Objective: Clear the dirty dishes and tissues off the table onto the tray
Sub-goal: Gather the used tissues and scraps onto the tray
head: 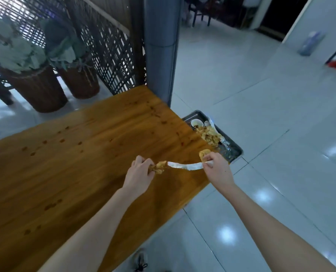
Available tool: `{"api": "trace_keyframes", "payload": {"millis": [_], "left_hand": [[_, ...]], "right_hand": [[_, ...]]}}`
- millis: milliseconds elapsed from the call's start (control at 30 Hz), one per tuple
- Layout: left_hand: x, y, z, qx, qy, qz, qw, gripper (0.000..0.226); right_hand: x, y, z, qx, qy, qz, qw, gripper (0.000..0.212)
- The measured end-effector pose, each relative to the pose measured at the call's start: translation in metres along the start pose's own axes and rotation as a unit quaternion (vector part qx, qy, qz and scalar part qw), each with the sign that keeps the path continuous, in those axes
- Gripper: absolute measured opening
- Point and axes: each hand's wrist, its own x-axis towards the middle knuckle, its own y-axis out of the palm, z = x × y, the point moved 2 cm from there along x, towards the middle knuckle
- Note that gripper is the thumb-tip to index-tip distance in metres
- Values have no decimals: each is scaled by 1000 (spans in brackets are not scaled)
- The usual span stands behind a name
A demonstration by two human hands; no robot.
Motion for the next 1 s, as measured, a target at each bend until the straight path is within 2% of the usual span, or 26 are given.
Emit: {"api": "trace_keyframes", "payload": {"millis": [367, 800, 1000], "left_hand": [[86, 34, -65, 16, 26, 27, 999, 18], [249, 92, -146, -6, 34, 45, 998, 23], [295, 112, -164, -9, 35, 55, 998, 25]], "right_hand": [[56, -42, -70, 25, 32, -25, 999, 6], [199, -102, -153, 25, 50, -32, 998, 10], [246, -99, -184, 23, 65, -14, 998, 8]]}}
